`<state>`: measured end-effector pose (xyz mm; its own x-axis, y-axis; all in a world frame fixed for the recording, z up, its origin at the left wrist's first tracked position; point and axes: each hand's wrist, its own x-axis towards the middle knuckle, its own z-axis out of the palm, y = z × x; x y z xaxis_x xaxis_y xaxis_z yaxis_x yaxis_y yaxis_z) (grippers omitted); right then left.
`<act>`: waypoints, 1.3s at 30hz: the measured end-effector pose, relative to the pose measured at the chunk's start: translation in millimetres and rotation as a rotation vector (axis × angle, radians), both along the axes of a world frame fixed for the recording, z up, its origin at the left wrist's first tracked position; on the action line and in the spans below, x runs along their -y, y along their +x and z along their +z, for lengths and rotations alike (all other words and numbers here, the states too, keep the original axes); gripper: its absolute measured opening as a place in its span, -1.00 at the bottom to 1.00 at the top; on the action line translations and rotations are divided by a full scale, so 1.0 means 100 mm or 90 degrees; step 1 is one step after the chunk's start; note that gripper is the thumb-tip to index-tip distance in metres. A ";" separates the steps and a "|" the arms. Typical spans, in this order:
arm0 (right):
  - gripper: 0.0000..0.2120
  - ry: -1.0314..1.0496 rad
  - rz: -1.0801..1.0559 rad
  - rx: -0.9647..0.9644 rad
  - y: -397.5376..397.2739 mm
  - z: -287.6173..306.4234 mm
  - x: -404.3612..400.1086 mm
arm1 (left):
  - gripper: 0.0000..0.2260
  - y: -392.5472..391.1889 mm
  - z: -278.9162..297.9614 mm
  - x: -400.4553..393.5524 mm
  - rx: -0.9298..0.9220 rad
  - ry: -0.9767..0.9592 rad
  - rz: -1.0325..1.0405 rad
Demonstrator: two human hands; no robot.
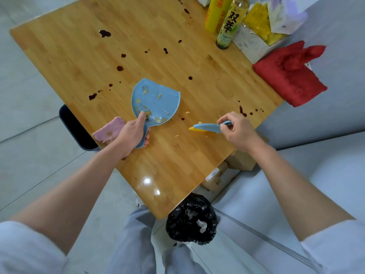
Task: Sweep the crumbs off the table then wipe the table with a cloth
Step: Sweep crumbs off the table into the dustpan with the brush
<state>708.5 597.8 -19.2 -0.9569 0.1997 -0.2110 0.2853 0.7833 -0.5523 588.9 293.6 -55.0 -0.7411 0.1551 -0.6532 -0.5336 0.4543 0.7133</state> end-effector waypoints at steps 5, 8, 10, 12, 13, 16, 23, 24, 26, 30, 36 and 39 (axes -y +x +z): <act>-0.85 0.013 -0.046 -0.113 -0.07 0.14 -0.04 | -0.43 0.29 0.02 0.07 -0.017 0.044 0.032; -0.84 0.041 -0.028 -0.132 -0.37 0.17 0.01 | -0.43 0.47 0.02 0.19 -0.030 0.037 0.054; -0.82 0.061 0.009 -0.108 -0.61 0.12 0.13 | -0.43 0.51 -0.02 0.29 -0.027 0.031 0.072; -0.80 0.082 0.042 -0.071 -0.72 0.04 0.21 | -0.44 0.51 -0.06 0.34 -0.021 0.031 0.078; -0.79 0.086 0.051 -0.054 -0.73 0.01 0.23 | -0.43 0.49 -0.09 0.37 -0.016 0.029 0.075; -0.82 0.086 0.062 -0.034 -0.58 -0.02 0.23 | -0.41 0.43 -0.18 0.39 0.000 0.018 0.054; -0.85 0.062 0.042 0.007 -0.02 0.05 0.13 | -0.39 0.27 -0.26 0.15 0.021 0.025 -0.016; -0.85 0.064 0.018 -0.008 0.00 0.09 0.09 | -0.39 0.26 -0.25 0.12 0.021 0.020 -0.024; -0.83 0.085 -0.044 -0.049 -0.06 0.16 -0.04 | -0.38 0.26 -0.25 0.11 0.021 0.019 -0.026; -0.81 0.128 -0.102 -0.064 -0.31 0.16 -0.29 | -0.38 0.28 -0.27 0.23 -0.004 0.034 -0.011; -0.79 0.108 -0.062 -0.019 -0.10 -0.06 -0.07 | -0.39 0.67 -0.32 0.53 -0.020 0.006 0.048; -0.80 0.071 -0.018 -0.041 0.21 -0.06 0.15 | -0.39 1.07 -0.32 0.55 -0.014 -0.002 0.053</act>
